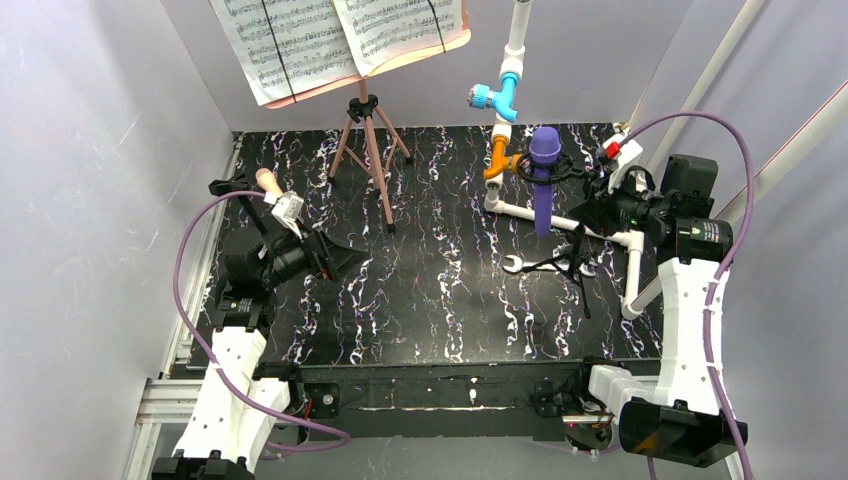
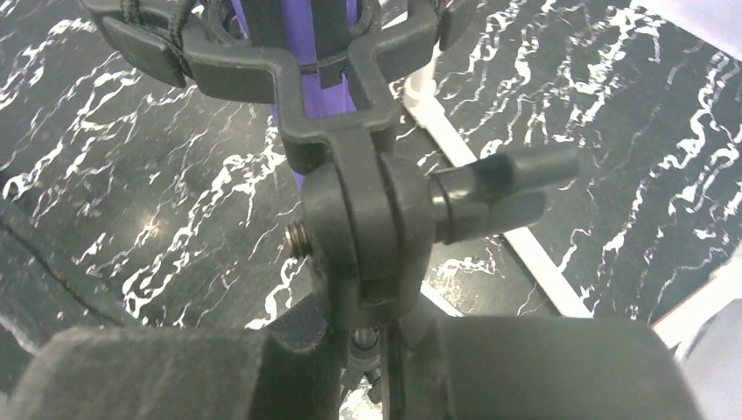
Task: Pack up the instrument practice props
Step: Place the microphone stand with the microphone at the center of the board.
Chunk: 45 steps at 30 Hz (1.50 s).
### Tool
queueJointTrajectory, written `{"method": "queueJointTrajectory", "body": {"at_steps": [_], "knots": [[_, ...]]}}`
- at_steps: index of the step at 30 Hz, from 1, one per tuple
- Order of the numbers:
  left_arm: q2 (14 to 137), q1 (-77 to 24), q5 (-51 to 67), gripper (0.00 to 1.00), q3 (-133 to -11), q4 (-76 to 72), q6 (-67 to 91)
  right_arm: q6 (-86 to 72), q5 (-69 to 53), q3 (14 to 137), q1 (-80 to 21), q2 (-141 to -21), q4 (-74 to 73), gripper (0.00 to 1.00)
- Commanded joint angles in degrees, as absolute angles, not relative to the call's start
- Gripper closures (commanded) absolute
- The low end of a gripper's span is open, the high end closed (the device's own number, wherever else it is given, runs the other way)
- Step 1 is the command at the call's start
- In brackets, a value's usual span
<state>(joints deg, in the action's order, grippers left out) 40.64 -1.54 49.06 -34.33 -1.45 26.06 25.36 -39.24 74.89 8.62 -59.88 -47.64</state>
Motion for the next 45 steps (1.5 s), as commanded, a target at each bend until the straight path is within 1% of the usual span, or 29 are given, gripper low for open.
{"method": "queueJointTrajectory", "body": {"at_steps": [1,5,8,11,17,24,30,33,38,45], "knots": [[40.61,-2.52,53.41,0.02,-34.18,-3.57,26.43,34.66,-50.0,76.29,8.82,-56.98,-51.76,0.99],[40.43,-4.86,53.96,0.02,-33.77,-4.18,25.53,41.66,-59.44,75.44,8.79,-56.61,-57.18,0.99],[40.06,-7.36,53.92,0.02,-33.51,-4.84,24.79,43.72,-66.02,72.87,8.58,-56.69,-58.14,0.99],[38.98,-9.65,53.76,0.02,-32.35,-7.47,24.91,45.32,-69.45,70.01,7.44,-57.31,-58.27,0.99],[37.32,-13.74,51.37,0.02,-30.81,-11.05,26.4,51.21,-72.18,66.29,1.48,-59.77,-58.89,0.99],[36.52,-21.38,45.19,0.02,-29.79,-12.84,26.9,70.44,-73.65,65.23,-10.96,-67.07,-64.84,0.99],[34.94,-24.99,41.11,0.02,-28.38,-13.26,27.19,86.83,-76.72,68.88,-17.6,-74.19,-71.78,0.99],[33.78,-25.47,40.16,0.02,-27.98,-13.27,27.25,101.15,-79.31,72.44,-19.49,-78.93,-80.44,0.99],[31.9,-25.75,39.18,0.02,-28.19,-13.44,27.75,106.79,-82.37,74.0,-20.97,-83.78,-81.56,0.99],[31.96,-26.7,38.02,0.02,-28.43,-14.42,29.36,111.33,-83.52,69.86,-20.94,-88.13,-81.57,0.98]]}}
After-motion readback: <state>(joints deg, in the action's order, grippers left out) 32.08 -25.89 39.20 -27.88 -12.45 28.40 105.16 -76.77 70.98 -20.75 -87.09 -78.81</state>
